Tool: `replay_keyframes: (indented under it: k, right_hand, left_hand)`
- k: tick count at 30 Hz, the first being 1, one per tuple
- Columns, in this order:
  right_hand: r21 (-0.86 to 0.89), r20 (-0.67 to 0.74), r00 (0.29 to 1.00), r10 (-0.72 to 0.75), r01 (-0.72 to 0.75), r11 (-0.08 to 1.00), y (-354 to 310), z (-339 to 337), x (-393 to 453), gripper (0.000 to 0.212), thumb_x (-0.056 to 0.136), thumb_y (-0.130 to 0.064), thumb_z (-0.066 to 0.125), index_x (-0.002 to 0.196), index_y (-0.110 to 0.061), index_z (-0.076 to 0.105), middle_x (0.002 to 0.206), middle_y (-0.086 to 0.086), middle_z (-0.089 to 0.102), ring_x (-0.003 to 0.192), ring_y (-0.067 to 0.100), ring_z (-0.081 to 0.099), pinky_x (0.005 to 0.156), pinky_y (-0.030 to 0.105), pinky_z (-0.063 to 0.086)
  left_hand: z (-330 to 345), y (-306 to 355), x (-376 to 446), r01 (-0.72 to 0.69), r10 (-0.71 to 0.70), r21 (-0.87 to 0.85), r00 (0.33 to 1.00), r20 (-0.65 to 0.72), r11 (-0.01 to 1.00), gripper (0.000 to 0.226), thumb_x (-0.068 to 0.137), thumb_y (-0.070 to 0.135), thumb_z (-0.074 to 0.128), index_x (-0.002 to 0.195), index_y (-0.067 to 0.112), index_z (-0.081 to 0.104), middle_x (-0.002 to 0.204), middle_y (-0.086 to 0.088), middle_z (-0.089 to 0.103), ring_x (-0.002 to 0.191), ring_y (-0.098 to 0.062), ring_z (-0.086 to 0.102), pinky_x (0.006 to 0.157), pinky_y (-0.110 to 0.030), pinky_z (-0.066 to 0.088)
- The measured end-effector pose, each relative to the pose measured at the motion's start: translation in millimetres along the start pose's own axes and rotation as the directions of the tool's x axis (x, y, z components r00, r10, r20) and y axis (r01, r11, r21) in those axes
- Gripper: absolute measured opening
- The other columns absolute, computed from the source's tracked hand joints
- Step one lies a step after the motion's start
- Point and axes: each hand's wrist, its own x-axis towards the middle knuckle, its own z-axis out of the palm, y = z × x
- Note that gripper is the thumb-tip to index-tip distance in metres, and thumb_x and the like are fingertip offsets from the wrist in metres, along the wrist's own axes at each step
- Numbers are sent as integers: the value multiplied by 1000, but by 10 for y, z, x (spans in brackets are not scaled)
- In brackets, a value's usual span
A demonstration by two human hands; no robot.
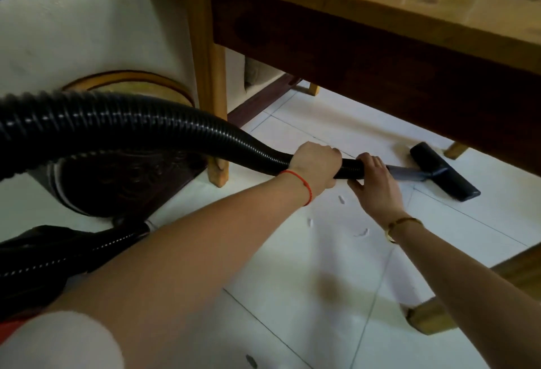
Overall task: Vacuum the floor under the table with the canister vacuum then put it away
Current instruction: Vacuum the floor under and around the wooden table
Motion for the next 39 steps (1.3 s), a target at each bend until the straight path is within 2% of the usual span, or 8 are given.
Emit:
replay_keyframes:
  k: [5, 9, 14, 18, 22, 28, 36, 39]
  right_hand:
    - [2, 60, 996, -64, 64, 998, 185, -24, 127, 28, 86, -13, 66, 108, -10, 50, 105, 9, 56, 96, 26, 53, 76, 29, 41]
    - [24, 84, 993, -87, 85, 996, 91, 6, 209, 24, 87, -12, 64, 105, -12, 49, 104, 6, 55, 91, 20, 48, 75, 26, 36]
    - [71, 143, 984, -109, 99, 993, -316, -5, 294, 30, 86, -14, 66, 111, -12, 50, 110, 7, 55, 100, 24, 52, 82, 33, 46]
    - [113, 181, 960, -212, 194, 975, -766, -106, 306, 32, 84, -11, 66, 112, -8, 51, 108, 11, 55, 99, 29, 53, 79, 38, 47]
    - [195, 271, 917, -294, 246, 949, -1318, -225, 329, 28, 84, -9, 64, 107, -12, 50, 107, 9, 54, 99, 25, 52, 79, 36, 45]
    - [329, 377, 816, -438, 324, 887, -2006, -413, 284, 25, 85, -11, 64, 104, -13, 49, 102, 7, 51, 91, 21, 49, 77, 35, 46]
    - [401, 503, 718, -481, 299, 866, -2651, -762, -53, 27, 83, -19, 67, 102, -21, 48, 98, 0, 49, 84, 13, 46, 73, 23, 39]
    - [413, 555, 689, -466, 259, 873, -2827, -941, -281, 28, 81, -20, 69, 101, -18, 49, 99, 3, 52, 85, 16, 50, 75, 27, 46]
  left_hand:
    - [121, 63, 163, 2, -3, -38, 1000, -12, 999, 27, 93, 24, 51, 114, 8, 54, 109, -6, 64, 95, -25, 63, 68, -29, 34]
    - [144, -52, 169, 40, -39, -55, 999, 14, 998, 27, 92, 25, 51, 114, 9, 53, 107, -6, 64, 93, -25, 64, 66, -29, 34]
    - [6, -362, -54, 116, -111, -81, 992, 62, 990, 29, 93, 26, 51, 117, 9, 51, 108, -6, 64, 92, -25, 64, 65, -29, 35]
    - [-190, -653, -392, 197, -192, -118, 980, 50, 973, 30, 93, 30, 53, 116, 11, 52, 106, -5, 65, 94, -22, 65, 70, -29, 44]
    - [-469, -986, -800, 279, -271, -133, 960, 71, 951, 31, 94, 35, 52, 115, 12, 52, 105, -5, 65, 94, -22, 65, 71, -29, 45]
    - [-878, -1391, -1338, 386, -358, -116, 911, 207, 915, 32, 92, 35, 54, 115, 13, 52, 104, -5, 66, 93, -24, 66, 76, -33, 49]
    - [-1398, -1541, -2037, 456, -396, -138, 860, 322, 879, 30, 92, 35, 54, 113, 13, 50, 103, -3, 65, 91, -22, 66, 76, -31, 48]
    - [-1609, -1495, -2323, 457, -388, -148, 855, 343, 877, 30, 93, 33, 53, 114, 13, 50, 104, -3, 64, 92, -20, 65, 77, -30, 49]
